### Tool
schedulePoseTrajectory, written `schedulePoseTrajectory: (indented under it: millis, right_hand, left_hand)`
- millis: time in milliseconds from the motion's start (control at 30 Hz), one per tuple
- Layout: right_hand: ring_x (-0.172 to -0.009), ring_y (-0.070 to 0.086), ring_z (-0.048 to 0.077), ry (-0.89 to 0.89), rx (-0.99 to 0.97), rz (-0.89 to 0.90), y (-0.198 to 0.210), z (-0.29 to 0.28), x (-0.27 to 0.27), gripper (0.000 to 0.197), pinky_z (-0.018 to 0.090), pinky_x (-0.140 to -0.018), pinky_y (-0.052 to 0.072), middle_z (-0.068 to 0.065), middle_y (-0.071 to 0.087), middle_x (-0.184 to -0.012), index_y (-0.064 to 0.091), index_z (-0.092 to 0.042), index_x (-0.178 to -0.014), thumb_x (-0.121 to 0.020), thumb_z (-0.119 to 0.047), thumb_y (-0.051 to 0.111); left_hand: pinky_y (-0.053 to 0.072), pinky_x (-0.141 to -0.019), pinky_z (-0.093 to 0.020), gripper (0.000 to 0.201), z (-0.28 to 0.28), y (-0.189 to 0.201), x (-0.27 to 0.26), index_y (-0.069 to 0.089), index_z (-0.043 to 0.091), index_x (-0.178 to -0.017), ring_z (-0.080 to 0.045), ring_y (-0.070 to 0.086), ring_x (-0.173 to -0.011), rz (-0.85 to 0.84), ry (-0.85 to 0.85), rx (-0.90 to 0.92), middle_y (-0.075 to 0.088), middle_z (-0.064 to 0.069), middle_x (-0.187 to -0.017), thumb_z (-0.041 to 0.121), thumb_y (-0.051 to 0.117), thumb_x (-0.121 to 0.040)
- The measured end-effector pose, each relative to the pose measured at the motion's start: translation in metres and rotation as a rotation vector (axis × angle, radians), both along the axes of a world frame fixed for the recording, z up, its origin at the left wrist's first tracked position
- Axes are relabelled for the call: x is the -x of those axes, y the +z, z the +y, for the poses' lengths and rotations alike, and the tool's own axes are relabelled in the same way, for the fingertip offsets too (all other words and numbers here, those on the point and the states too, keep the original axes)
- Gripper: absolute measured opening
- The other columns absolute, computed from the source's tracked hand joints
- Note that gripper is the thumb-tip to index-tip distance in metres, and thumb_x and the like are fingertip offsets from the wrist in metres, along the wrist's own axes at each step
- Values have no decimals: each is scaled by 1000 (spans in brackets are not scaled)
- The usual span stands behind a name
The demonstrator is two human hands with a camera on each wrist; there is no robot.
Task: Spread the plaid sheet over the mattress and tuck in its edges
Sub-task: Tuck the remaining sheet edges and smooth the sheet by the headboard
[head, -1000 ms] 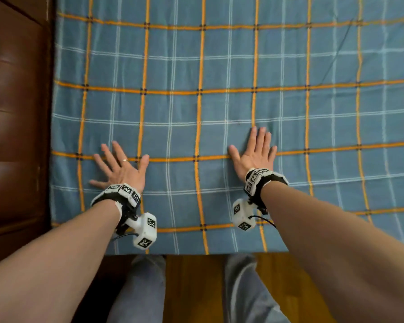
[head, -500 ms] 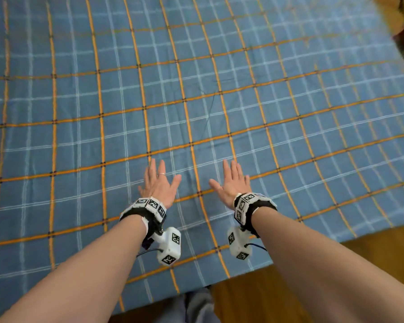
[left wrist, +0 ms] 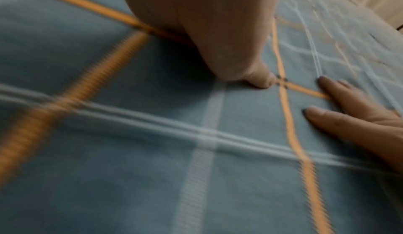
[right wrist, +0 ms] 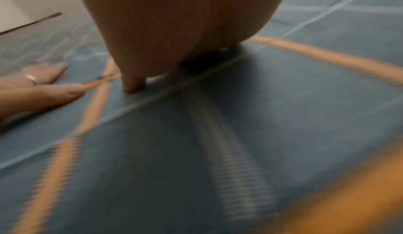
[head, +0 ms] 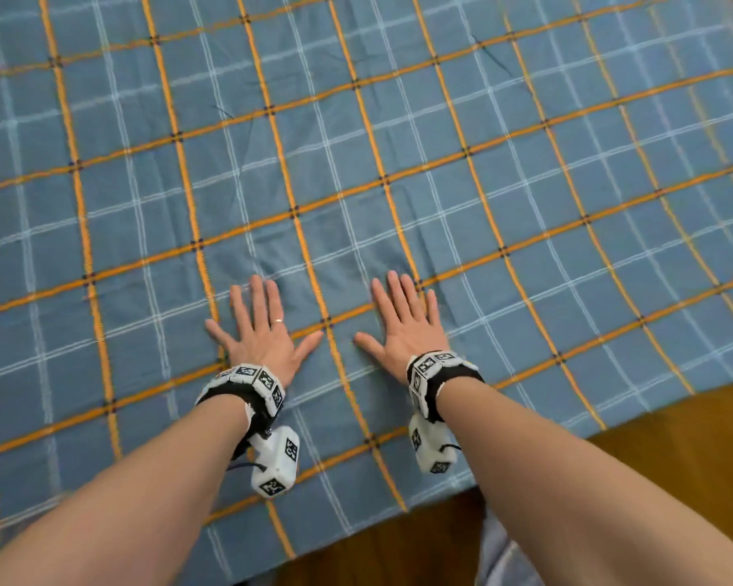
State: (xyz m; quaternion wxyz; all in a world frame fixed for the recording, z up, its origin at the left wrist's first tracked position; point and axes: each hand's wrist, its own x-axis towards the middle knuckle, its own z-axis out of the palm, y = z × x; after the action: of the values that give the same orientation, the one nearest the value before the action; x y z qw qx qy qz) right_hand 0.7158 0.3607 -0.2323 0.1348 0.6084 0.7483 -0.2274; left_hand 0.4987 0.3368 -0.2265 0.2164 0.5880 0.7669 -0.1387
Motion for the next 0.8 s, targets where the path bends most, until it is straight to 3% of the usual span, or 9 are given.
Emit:
schedulePoseTrajectory:
  millis: [100,200,300,400,467,567,700,800]
  right_hand:
    - [-148,-22,17,-77,-26,-4,-4,20,-100,90,47,-119,-11,-6,-23,-160,-15,-34,-152,-84,-80,21]
    - [-148,-19,19,-210,-22,-51,-1,40,-231,92,51,-119,-10,-9,-21,-160,-13,-36,-152,-82,-82,23]
    - [-147,-22,17,-448,50,-154,3,57,-370,96,55,-117,-10,-5,-25,-159,-17,-36,-151,-77,-88,15]
    - [-147,-23,17,-707,139,-212,14,64,-467,96,59,-117,-5,-2,-24,-160,-18,-34,-151,-78,-86,16]
    - [-149,-18,19,-784,151,-207,24,77,-492,96,60,-116,-1,3,-17,-162,-13,-25,-154,-83,-79,23]
    - [-149,-14,22,-549,39,-117,39,116,-479,87,60,-117,-1,6,-13,-163,-6,-22,-155,-90,-66,32]
    - [-149,-16,20,-311,8,27,53,165,-442,82,58,-117,-3,2,-16,-162,-8,-30,-154,-93,-59,37]
    - [-149,-15,20,-218,23,-5,42,174,-460,83,59,-117,-2,0,-15,-162,-9,-30,-154,-93,-58,39]
  left_hand:
    - [-2,-111,-70,108,22,-7,-89,-16,15,-152,-26,-22,-147,-15,-89,-4,-24,-1,-159,83,22,-78]
    - [0,-111,-70,112,42,-4,-200,-18,15,-151,-31,-23,-146,-57,-27,3,-26,-3,-159,85,26,-76]
    - [-4,-107,-72,109,63,2,-298,-21,22,-150,-31,-27,-144,-46,-137,32,-31,-1,-157,85,28,-76]
    - [-4,-106,-74,104,85,9,-375,-24,32,-148,-31,-28,-144,-92,-253,74,-32,2,-156,85,30,-76]
    - [1,-109,-73,95,99,18,-413,-15,37,-151,-26,-24,-146,-126,-373,75,-29,5,-158,81,30,-80]
    - [4,-112,-68,83,124,39,-444,-2,35,-154,-19,-15,-149,-147,-337,-15,-20,7,-160,70,34,-88]
    - [9,-111,-69,86,158,42,-445,-5,35,-153,-20,-17,-148,-101,-154,-3,-22,6,-160,70,37,-88]
    - [11,-109,-72,91,173,28,-448,-11,38,-151,-22,-21,-148,-96,-141,63,-26,5,-159,76,35,-83]
